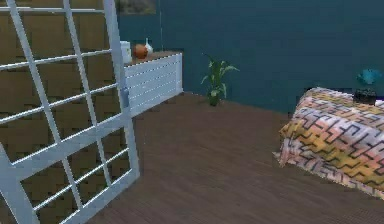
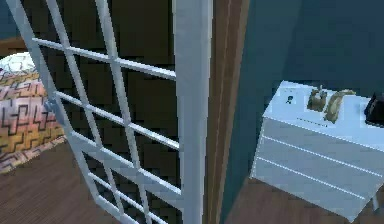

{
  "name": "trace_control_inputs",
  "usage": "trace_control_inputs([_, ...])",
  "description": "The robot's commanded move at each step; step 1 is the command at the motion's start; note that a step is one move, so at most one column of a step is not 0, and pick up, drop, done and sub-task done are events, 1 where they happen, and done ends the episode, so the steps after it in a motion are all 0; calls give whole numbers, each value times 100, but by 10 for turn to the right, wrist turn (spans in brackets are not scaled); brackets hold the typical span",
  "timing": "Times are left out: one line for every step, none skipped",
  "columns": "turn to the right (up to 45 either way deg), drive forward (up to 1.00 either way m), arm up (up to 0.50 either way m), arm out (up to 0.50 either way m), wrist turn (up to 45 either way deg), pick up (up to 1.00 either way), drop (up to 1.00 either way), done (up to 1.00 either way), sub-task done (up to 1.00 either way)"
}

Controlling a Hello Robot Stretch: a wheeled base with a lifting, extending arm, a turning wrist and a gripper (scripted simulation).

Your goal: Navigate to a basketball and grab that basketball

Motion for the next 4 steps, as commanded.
trace_control_inputs([0,100,0,0,0,0,0,0,0])
trace_control_inputs([0,55,0,0,0,0,0,0,0])
trace_control_inputs([210,0,0,0,0,0,0,0,0])
trace_control_inputs([0,40,0,0,0,0,0,0,0])
